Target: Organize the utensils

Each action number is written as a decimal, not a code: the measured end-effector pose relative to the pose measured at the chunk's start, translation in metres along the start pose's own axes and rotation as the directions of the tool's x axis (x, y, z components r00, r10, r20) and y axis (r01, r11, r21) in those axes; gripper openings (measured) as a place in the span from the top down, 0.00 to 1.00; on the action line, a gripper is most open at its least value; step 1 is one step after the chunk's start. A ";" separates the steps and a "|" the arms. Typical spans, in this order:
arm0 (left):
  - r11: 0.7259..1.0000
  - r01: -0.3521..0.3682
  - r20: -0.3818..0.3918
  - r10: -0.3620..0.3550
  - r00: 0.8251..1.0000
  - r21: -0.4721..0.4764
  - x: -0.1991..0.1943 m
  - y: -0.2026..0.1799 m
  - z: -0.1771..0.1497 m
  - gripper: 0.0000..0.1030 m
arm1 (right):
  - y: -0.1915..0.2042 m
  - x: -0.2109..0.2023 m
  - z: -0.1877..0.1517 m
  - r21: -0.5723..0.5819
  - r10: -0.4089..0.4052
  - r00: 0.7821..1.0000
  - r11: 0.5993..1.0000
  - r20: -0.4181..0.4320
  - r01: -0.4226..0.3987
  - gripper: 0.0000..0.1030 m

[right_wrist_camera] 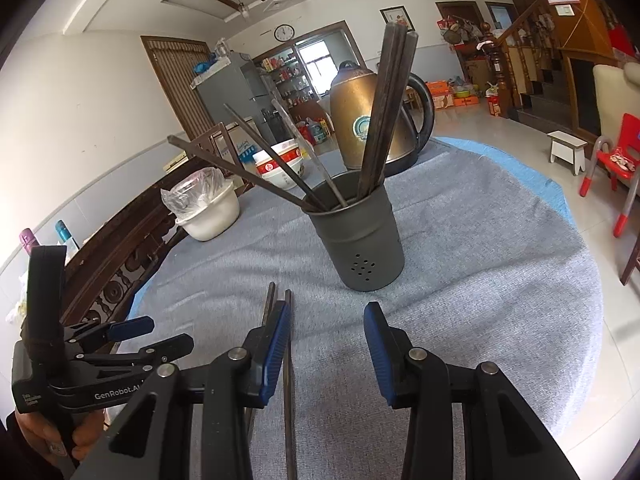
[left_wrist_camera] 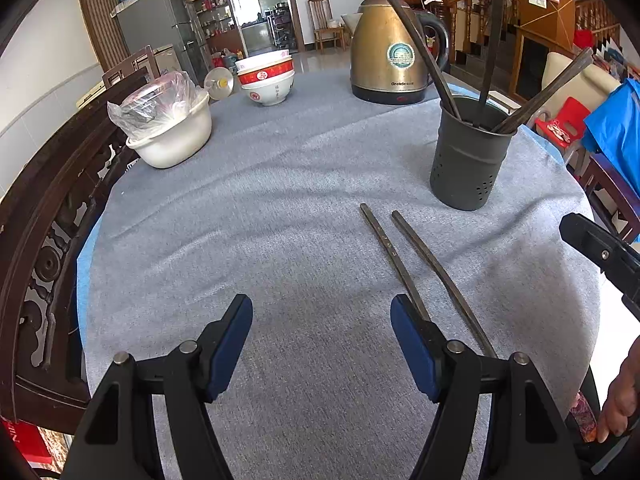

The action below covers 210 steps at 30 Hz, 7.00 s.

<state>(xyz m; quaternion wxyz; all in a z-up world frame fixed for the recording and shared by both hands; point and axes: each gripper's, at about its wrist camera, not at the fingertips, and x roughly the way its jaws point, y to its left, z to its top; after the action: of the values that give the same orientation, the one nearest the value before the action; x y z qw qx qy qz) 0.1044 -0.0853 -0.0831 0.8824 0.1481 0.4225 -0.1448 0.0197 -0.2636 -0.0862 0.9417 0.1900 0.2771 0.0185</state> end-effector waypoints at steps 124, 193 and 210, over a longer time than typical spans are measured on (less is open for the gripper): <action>0.964 0.261 -0.231 -0.265 0.936 -0.051 0.059 -0.020 0.011 0.70 | -0.014 0.064 -0.028 0.083 -0.041 0.945 0.994 -0.323 0.072 0.93; 0.906 0.366 -0.286 -0.416 0.863 -0.213 0.108 0.022 0.044 0.93 | -0.025 0.066 0.002 0.179 0.061 0.946 0.984 -0.317 -0.003 0.71; 0.909 0.368 -0.272 -0.411 0.870 -0.198 0.101 0.014 0.037 0.93 | -0.007 0.121 0.018 0.029 -0.103 0.939 0.993 -0.330 0.119 0.86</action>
<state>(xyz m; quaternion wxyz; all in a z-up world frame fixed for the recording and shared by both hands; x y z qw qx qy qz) 0.1963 -0.0999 -0.1382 0.7664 0.0181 0.5848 -0.2653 0.1304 -0.2594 -0.1372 0.8772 0.1912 0.4403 -0.0099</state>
